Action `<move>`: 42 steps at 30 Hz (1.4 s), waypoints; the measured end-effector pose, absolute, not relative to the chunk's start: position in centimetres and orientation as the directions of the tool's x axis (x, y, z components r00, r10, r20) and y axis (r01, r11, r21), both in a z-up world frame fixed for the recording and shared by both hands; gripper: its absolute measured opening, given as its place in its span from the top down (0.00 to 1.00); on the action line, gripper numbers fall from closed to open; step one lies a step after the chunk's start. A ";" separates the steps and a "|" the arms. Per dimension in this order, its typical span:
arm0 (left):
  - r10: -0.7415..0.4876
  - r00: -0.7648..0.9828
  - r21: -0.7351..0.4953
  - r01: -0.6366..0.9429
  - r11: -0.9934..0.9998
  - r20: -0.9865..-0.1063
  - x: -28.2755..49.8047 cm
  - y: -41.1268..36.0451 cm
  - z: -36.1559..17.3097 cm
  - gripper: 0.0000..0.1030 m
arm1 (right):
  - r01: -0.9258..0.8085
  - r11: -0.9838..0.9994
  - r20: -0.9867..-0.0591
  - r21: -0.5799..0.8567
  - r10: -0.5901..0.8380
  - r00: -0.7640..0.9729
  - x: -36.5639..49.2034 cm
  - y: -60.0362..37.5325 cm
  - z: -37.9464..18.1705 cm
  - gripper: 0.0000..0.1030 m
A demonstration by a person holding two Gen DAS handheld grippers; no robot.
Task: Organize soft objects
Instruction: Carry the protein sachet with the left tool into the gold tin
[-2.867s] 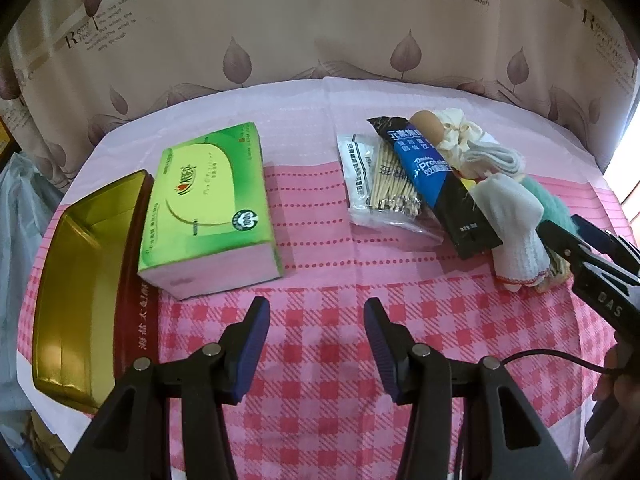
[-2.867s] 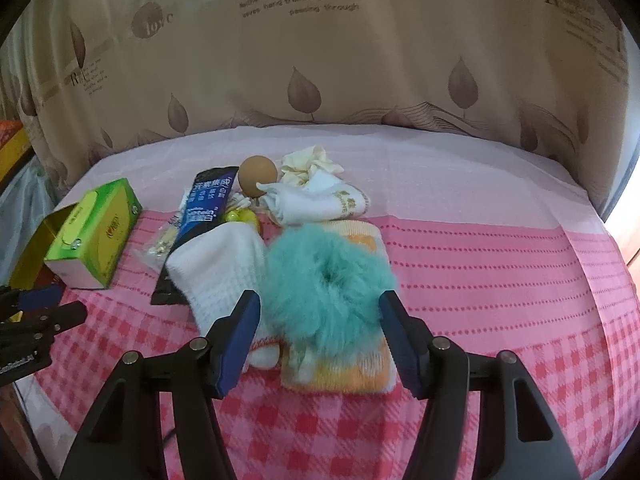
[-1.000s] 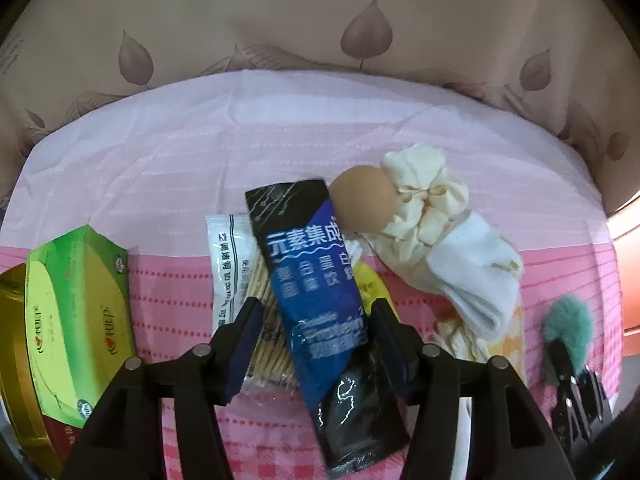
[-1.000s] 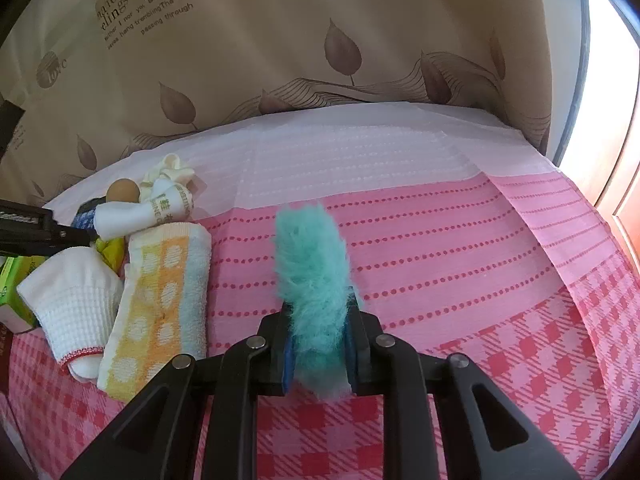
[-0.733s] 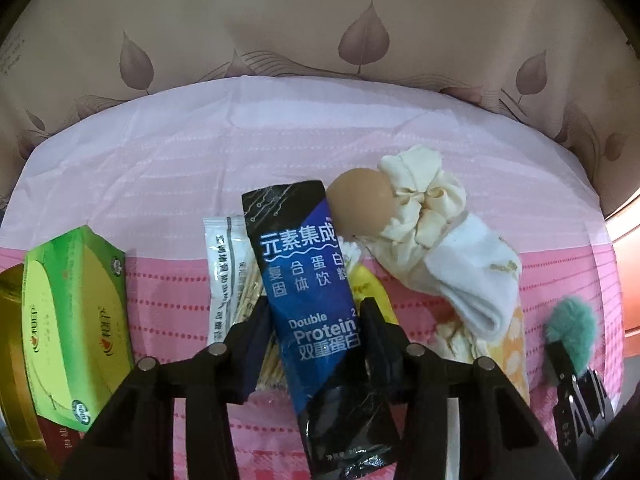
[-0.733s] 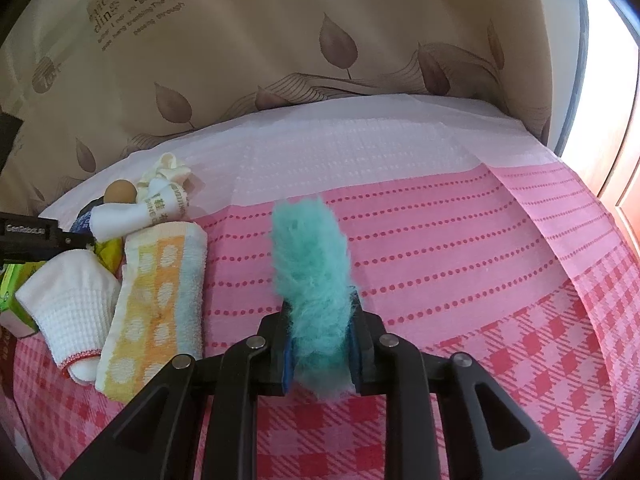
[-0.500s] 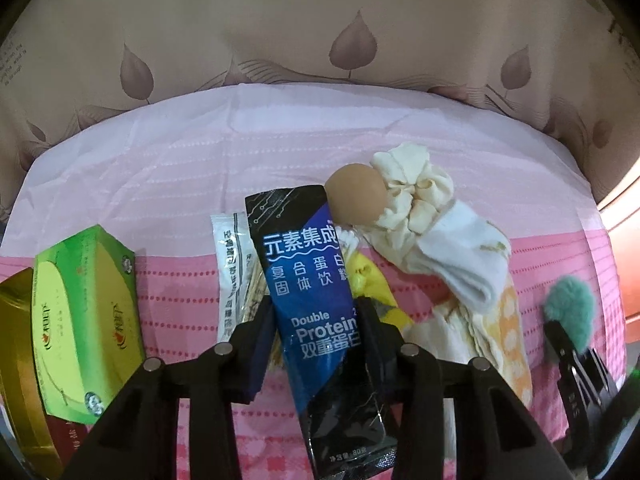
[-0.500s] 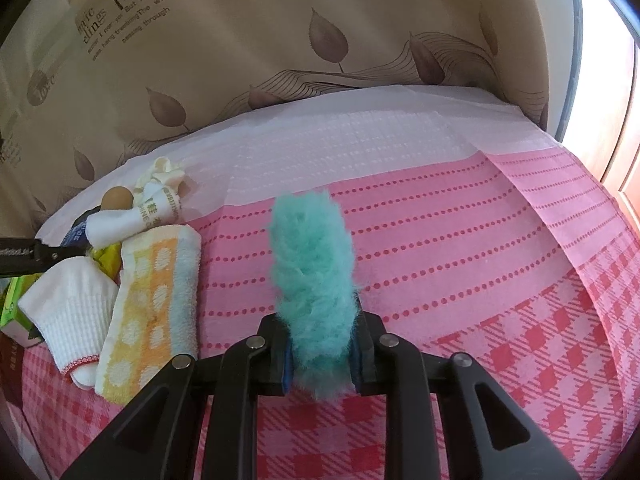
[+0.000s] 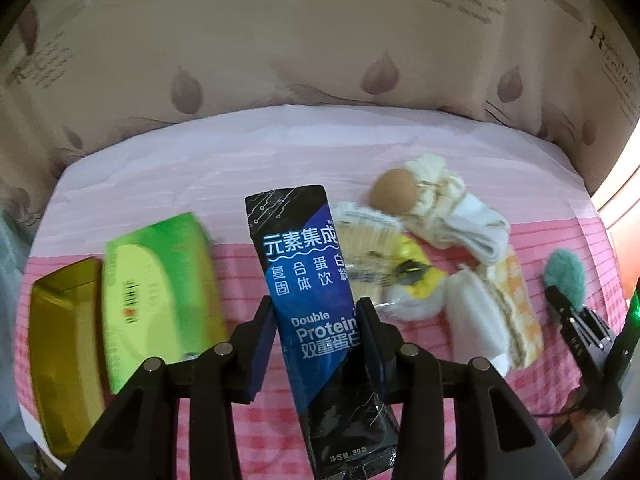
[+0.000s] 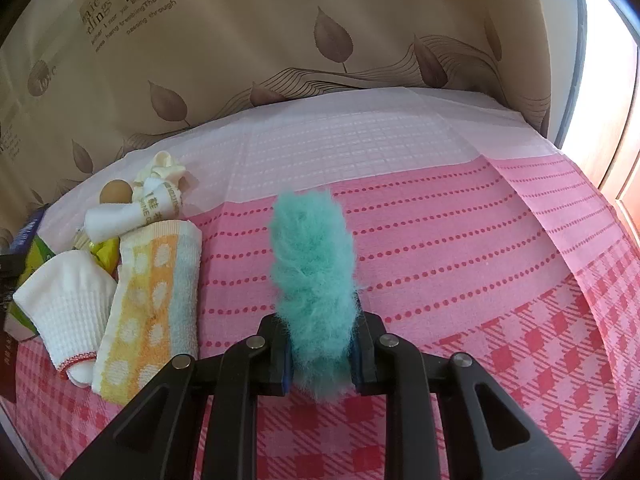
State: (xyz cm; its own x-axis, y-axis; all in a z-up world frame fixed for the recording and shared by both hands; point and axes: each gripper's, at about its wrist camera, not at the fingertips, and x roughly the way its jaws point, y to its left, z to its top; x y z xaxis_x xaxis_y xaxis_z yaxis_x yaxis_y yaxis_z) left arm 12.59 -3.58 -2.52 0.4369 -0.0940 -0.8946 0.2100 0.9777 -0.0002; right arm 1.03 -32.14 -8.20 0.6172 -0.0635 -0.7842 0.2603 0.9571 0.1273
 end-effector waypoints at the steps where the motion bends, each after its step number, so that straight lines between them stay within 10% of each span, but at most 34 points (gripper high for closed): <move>1: -0.083 0.445 0.009 0.202 0.979 -0.892 12.3 -2.8 -2.3 0.60 | 0.260 0.957 -0.784 0.127 -0.064 0.617 1.0 -32.2 -8.2 0.79; 42: 0.202 0.396 0.150 -0.159 0.976 -0.896 9.3 23.1 -5.4 0.60 | 0.280 0.958 -0.792 0.067 -0.120 0.599 1.1 -31.4 -8.2 0.79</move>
